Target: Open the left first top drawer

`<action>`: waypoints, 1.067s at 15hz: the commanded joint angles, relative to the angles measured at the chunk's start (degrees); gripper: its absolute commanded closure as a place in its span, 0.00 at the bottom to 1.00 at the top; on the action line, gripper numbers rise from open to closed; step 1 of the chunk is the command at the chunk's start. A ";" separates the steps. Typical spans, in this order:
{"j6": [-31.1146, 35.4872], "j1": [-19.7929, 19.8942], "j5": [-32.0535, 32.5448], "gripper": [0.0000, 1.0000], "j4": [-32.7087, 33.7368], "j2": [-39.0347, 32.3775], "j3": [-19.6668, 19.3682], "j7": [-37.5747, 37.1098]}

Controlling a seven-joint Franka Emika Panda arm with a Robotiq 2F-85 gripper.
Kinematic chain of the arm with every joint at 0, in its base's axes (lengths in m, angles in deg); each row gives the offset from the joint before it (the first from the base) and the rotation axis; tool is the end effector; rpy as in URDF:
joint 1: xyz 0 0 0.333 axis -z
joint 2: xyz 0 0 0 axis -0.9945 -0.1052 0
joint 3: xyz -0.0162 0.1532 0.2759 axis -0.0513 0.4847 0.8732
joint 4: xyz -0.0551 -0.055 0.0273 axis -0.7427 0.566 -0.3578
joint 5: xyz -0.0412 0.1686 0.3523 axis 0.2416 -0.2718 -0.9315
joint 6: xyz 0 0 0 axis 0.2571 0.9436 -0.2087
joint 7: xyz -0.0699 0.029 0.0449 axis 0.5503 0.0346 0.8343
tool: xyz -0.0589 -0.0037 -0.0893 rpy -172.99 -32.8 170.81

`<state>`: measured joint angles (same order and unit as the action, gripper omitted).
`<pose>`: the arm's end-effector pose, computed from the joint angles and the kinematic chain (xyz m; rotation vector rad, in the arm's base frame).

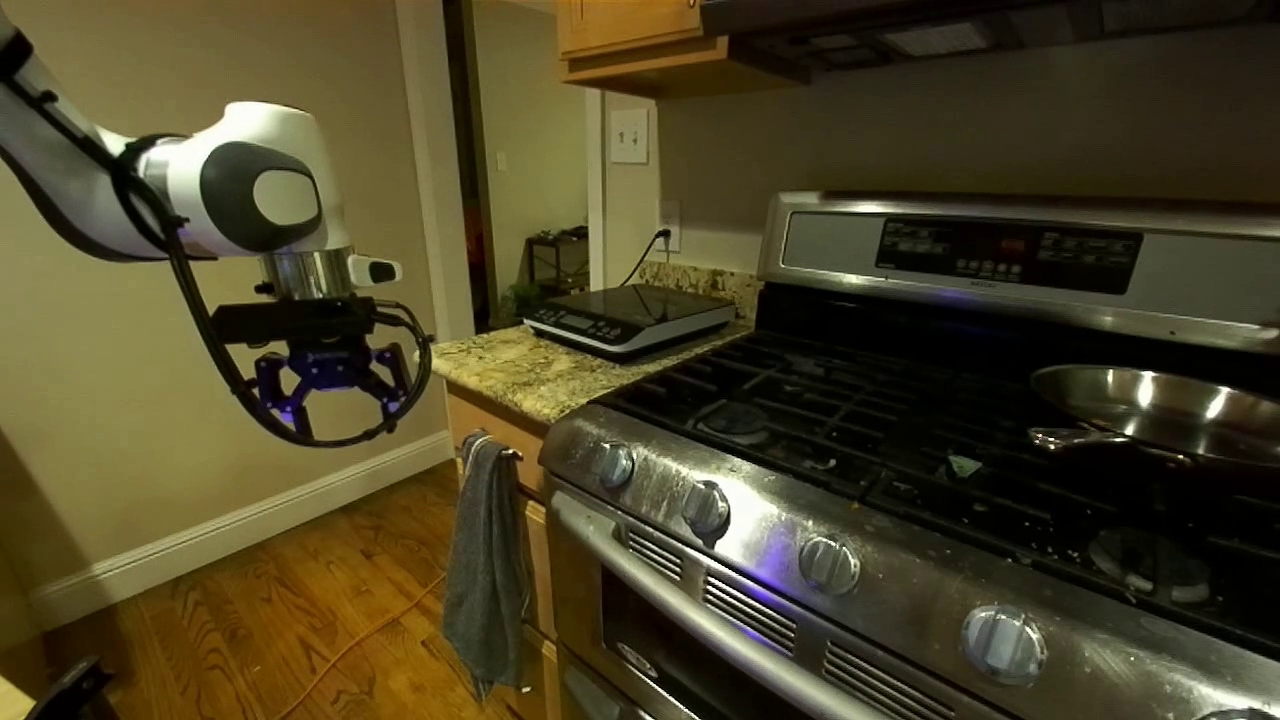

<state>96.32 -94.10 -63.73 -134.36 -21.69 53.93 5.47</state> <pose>0.4081 0.1227 0.2923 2.9656 0.9370 0.0489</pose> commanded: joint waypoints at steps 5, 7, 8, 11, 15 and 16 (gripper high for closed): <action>0.00 0.07 -0.03 0.00 0.26 -0.17 0.19 0.02; 1.97 0.41 2.50 0.00 0.17 -0.62 0.64 -1.23; 4.73 0.97 5.90 0.00 0.17 -1.75 1.07 -2.89; 11.46 1.89 13.32 0.00 1.00 -5.69 1.31 -5.82; 16.68 1.36 20.51 0.00 3.52 -12.39 0.76 -9.73; 18.13 0.69 22.93 0.00 4.36 -14.08 -0.04 -10.70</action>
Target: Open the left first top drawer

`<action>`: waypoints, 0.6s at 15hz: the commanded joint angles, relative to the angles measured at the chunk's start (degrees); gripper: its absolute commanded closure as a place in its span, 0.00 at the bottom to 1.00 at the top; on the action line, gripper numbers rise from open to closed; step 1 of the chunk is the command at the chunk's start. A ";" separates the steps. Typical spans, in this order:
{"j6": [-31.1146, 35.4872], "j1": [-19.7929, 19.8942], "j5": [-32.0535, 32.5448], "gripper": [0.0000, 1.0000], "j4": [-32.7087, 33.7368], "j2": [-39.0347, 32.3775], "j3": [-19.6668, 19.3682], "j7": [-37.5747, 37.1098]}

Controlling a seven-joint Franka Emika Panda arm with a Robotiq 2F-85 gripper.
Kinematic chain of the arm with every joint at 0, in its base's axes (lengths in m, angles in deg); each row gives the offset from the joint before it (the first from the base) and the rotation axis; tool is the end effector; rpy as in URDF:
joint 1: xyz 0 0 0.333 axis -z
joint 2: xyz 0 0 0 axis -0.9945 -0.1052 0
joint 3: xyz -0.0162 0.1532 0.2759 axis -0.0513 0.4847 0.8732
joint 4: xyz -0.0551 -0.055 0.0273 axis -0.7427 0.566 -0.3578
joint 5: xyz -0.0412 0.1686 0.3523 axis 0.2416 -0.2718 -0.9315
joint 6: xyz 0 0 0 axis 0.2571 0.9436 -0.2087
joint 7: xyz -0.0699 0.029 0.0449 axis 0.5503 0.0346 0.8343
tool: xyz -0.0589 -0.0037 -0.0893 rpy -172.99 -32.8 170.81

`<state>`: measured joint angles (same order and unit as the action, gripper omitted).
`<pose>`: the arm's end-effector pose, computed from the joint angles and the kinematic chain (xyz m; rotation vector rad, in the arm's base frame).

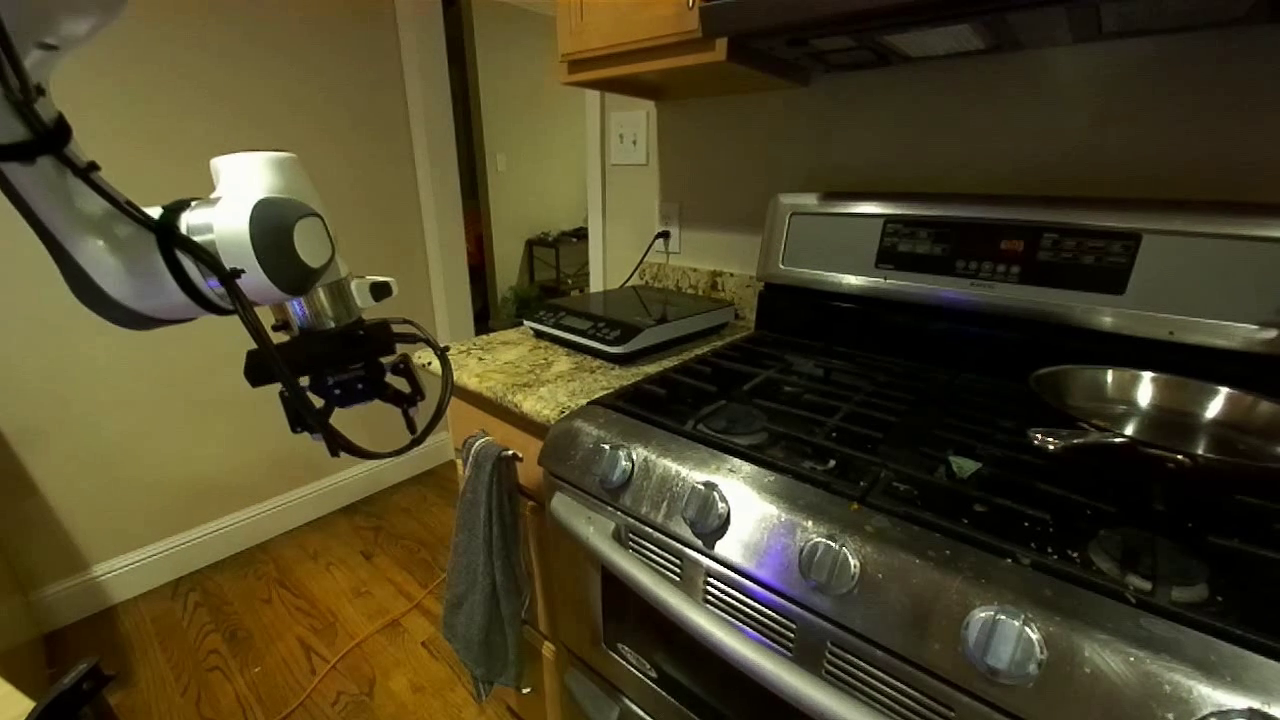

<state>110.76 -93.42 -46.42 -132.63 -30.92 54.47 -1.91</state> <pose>0.4276 0.1441 0.2566 2.7946 1.1164 0.2422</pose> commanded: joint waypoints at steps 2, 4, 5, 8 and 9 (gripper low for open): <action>5.35 -0.60 9.45 0.00 4.52 -7.54 -1.49 -4.93; 6.69 -1.26 13.44 0.00 6.06 -9.02 -2.72 -6.56; 6.57 -1.57 15.24 0.00 6.64 -9.11 -3.33 -7.37; 5.53 -0.58 14.45 0.00 6.83 -9.13 -2.33 -6.02; 5.53 -0.59 14.80 0.00 7.09 -9.13 -2.48 -6.10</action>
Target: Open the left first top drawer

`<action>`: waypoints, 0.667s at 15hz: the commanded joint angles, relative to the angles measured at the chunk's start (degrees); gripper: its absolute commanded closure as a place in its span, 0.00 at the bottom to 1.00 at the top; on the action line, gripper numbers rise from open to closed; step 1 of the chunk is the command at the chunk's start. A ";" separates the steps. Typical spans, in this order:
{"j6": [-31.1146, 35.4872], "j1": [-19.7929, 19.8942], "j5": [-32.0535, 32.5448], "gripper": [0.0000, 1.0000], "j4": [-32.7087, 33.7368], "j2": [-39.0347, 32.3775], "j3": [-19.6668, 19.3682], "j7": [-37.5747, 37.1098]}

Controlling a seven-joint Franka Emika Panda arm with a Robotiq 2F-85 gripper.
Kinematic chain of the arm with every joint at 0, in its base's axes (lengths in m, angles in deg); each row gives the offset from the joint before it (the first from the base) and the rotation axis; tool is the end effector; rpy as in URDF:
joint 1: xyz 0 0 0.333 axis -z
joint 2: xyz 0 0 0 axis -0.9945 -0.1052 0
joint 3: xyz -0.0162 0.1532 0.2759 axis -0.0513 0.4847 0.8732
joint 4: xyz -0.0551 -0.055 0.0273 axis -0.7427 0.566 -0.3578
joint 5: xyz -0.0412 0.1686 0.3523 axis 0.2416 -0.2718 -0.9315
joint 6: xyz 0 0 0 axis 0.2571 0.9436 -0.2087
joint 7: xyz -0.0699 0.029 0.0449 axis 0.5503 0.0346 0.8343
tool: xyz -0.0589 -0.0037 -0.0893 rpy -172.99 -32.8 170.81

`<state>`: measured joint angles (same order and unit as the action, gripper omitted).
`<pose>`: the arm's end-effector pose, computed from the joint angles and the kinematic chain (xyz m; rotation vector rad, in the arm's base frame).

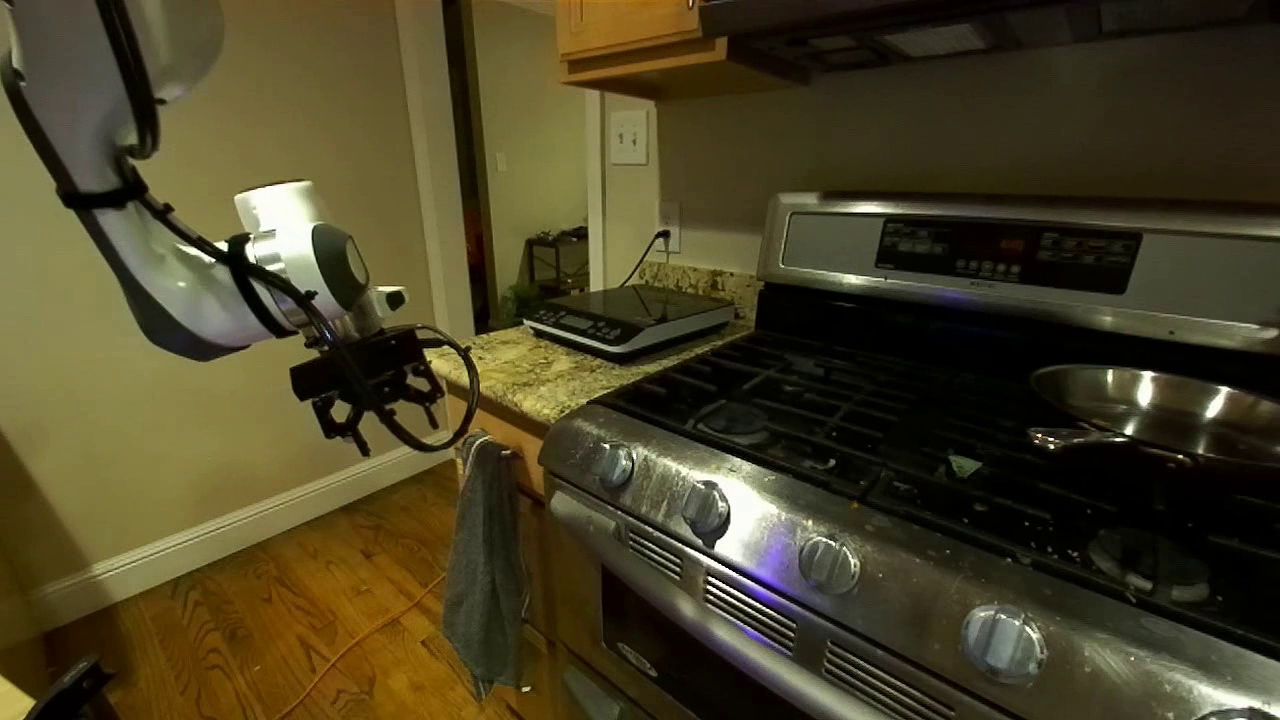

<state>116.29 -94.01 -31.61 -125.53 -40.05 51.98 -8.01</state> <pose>0.4631 0.1567 0.2330 2.6776 1.2461 0.3395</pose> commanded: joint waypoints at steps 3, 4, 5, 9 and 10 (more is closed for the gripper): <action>0.00 -0.09 0.16 0.00 0.11 0.00 -0.02 -0.02; 0.00 -0.13 0.17 0.00 0.11 0.00 -0.02 -0.03; 0.41 -0.12 0.52 0.00 0.39 -0.53 -0.22 -0.12; 1.08 -0.70 3.88 0.00 2.65 -3.17 -1.95 -1.60; 1.28 -0.53 3.86 0.00 3.40 -4.26 -2.04 -1.19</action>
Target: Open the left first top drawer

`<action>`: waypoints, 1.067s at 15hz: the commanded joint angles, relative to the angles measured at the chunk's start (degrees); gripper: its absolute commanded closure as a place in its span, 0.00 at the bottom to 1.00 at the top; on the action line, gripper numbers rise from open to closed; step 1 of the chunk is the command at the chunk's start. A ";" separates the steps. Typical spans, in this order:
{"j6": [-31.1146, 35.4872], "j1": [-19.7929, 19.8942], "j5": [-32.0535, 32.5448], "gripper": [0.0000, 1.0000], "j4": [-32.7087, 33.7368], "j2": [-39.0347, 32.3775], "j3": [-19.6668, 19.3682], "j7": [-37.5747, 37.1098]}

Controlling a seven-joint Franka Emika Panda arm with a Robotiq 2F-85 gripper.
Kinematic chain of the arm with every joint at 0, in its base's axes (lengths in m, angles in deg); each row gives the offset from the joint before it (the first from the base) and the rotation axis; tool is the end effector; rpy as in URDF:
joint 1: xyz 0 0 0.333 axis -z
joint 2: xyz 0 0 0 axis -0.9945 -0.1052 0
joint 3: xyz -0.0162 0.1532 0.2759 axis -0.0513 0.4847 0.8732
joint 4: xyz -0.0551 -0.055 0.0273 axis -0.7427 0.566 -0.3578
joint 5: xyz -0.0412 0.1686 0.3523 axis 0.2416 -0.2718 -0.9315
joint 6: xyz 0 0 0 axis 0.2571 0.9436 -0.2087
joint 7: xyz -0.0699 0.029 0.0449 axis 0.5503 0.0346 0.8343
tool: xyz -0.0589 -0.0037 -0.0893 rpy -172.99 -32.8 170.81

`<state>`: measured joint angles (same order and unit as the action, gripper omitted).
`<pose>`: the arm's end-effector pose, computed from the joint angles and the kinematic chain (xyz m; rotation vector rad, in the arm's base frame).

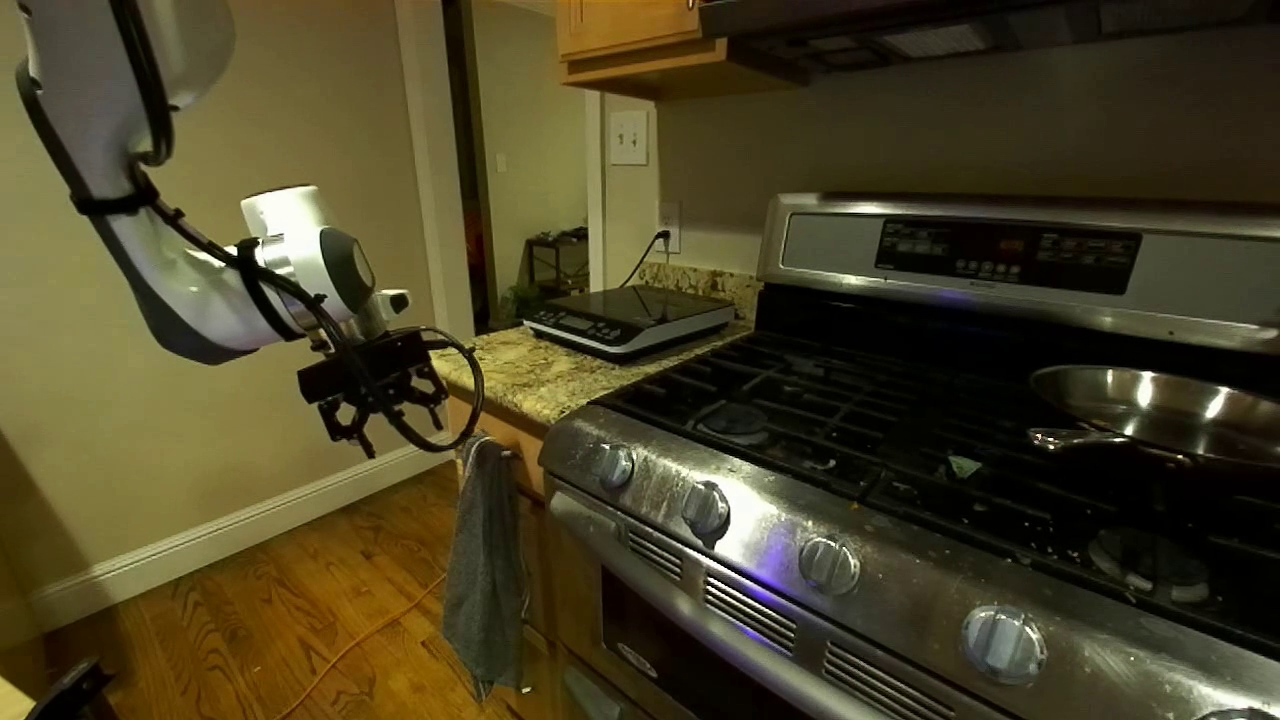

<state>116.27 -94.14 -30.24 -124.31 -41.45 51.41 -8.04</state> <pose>0.4691 0.1555 0.2280 2.6613 1.2622 0.3328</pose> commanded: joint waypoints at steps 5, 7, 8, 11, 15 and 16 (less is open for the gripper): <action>4.07 -0.79 3.80 0.00 5.70 -8.01 -2.06 -0.56; 5.75 -1.82 6.07 0.00 6.78 -9.18 -3.19 -1.47; 6.27 -2.93 8.03 0.00 7.17 -9.23 -4.41 -2.42; 7.21 -6.54 14.14 0.00 8.62 -9.53 -8.57 -5.57; 6.83 -9.93 19.95 0.00 10.62 -11.07 -11.71 -9.52; 6.79 -10.40 20.65 0.00 10.93 -11.55 -12.04 -10.16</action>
<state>121.92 -101.99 -13.34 -114.77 -51.28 42.00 -14.65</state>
